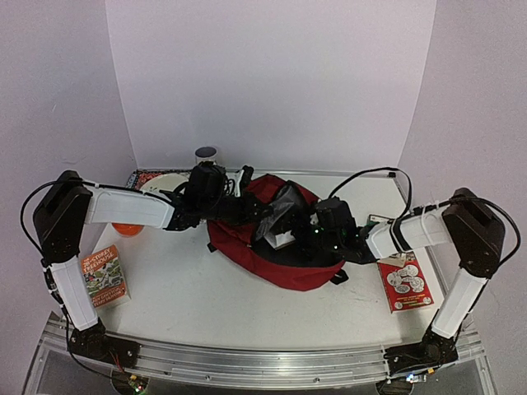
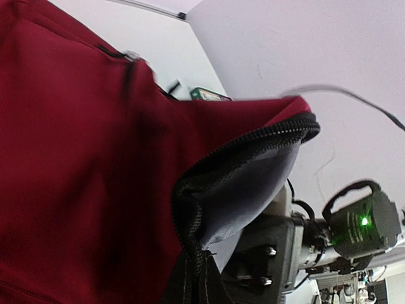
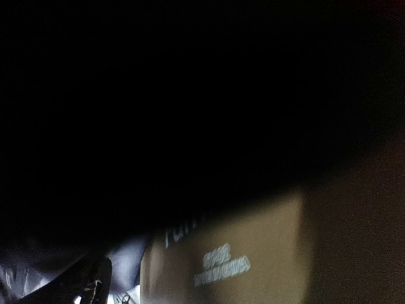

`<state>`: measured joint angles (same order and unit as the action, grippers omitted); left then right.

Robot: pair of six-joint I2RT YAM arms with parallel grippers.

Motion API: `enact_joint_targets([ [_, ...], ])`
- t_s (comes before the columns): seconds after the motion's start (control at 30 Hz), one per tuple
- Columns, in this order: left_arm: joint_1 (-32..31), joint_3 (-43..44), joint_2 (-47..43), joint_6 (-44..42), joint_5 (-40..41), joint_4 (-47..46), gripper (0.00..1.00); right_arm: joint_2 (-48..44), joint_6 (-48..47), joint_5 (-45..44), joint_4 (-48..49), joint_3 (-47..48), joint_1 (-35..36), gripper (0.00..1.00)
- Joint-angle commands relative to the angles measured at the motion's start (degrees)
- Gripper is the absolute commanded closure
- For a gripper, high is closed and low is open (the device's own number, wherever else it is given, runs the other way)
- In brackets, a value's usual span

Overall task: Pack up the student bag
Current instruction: Place the student bag in the largest pocket of the bag.

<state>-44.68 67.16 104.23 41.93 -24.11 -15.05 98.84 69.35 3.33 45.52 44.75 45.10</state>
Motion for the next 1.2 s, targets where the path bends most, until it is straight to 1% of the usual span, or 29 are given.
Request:
enact_joint_targets([
  [0.0,-0.70,0.22,-5.20,0.47,-2.68,-3.85,1.00,2.66,-6.27,1.11,-4.19,9.85,0.32,0.02],
  [0.13,0.43,-1.75,-6.62,0.53,1.14,-3.85,1.00,2.17,-8.45,1.38,-8.83,9.06,0.30,0.02],
  [0.3,2.24,-2.46,-5.31,1.28,2.34,-3.85,1.00,1.66,-11.65,2.18,-16.01,6.94,0.35,0.02],
  [0.47,3.01,-2.64,-5.35,0.59,3.78,-3.88,1.00,-1.17,-13.56,0.92,-19.91,3.64,0.83,0.02],
  [0.57,3.77,-3.12,-5.64,0.83,5.65,-3.80,1.00,-2.59,-16.28,0.77,-23.62,4.34,0.95,0.02],
  [0.8,4.70,-5.82,-3.33,0.51,13.21,-3.68,1.00,-7.02,-19.64,0.56,-25.81,1.95,1.72,0.02],
  [1.0,4.54,-6.57,0.91,1.33,11.56,-3.61,1.00,-7.28,-18.59,1.00,-27.30,0.65,5.73,0.02],
  [1.17,2.74,-5.92,1.92,0.75,10.68,-3.59,0.99,-8.46,-16.83,-1.57,-28.45,0.09,10.24,0.02],
])
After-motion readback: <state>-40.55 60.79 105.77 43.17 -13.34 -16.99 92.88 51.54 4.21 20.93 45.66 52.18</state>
